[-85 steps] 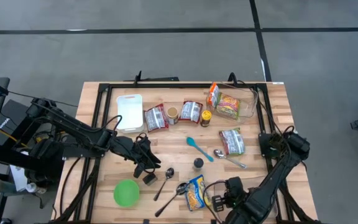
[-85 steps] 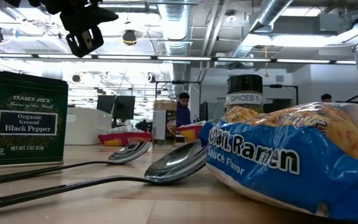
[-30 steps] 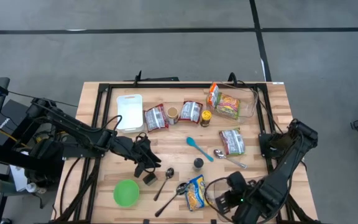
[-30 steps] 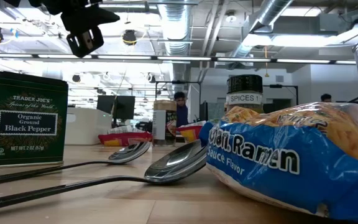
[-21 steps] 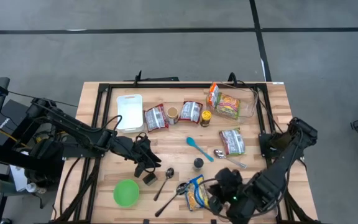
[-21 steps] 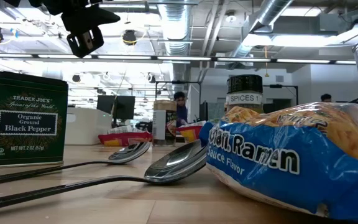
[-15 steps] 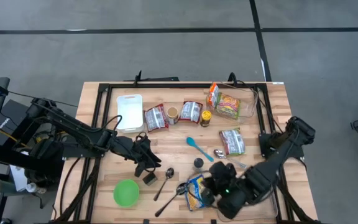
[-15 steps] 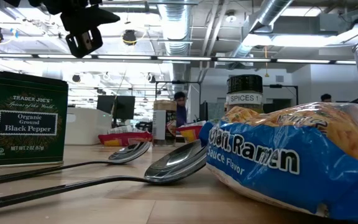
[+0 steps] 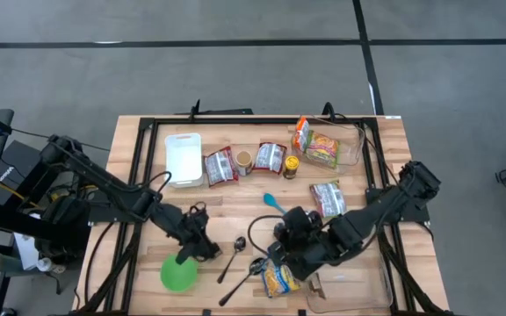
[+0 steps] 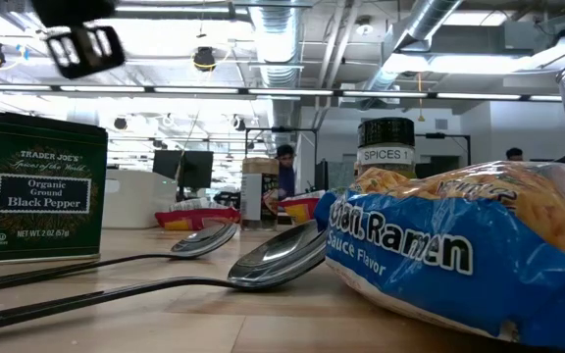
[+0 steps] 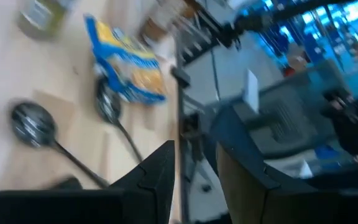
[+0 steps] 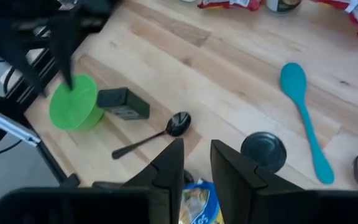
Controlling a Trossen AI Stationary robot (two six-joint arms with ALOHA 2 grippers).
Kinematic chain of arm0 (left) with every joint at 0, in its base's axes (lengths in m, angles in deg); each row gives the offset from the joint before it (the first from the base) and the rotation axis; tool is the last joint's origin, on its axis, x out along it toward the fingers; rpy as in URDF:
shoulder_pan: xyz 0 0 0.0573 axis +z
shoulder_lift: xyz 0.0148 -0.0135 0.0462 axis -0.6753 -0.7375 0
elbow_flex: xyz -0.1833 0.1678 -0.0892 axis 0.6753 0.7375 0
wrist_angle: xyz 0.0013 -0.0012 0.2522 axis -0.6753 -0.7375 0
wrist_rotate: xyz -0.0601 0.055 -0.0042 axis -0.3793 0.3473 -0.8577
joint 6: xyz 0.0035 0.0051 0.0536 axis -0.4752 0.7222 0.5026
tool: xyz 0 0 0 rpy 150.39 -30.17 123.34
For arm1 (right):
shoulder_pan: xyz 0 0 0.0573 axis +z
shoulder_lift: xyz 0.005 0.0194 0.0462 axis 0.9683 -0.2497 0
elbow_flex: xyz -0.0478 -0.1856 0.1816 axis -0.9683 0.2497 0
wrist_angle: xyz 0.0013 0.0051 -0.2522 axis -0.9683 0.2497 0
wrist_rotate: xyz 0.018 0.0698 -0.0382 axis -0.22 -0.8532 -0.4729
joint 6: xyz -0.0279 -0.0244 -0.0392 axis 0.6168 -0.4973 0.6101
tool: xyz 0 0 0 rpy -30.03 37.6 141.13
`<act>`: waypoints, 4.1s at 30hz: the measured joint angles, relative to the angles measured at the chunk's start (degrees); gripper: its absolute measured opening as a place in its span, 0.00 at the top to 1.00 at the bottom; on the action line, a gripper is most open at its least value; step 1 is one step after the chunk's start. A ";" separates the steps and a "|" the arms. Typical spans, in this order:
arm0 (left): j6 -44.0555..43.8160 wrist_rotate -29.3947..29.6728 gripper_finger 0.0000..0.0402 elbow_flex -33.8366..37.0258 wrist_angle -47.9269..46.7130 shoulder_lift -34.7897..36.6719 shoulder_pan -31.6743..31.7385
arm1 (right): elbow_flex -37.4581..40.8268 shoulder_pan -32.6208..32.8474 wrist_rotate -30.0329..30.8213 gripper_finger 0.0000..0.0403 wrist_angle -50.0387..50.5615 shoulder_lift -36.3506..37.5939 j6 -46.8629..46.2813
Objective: Pick & Place Food Item
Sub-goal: Put the green spice bottle into the bottom transparent bin
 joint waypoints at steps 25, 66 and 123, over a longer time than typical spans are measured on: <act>-1.63 4.73 0.72 -0.02 -9.35 0.00 -13.42 | 0.04 -10.90 0.17 0.82 -8.64 -0.04 3.39; -3.02 17.30 0.72 -0.02 -8.98 0.00 -13.27 | 3.52 -19.70 -19.65 0.82 4.24 -0.07 -0.33; -3.06 18.00 0.72 0.02 -8.05 0.00 -13.29 | 8.57 -13.02 -18.07 0.37 -1.18 -10.01 -9.04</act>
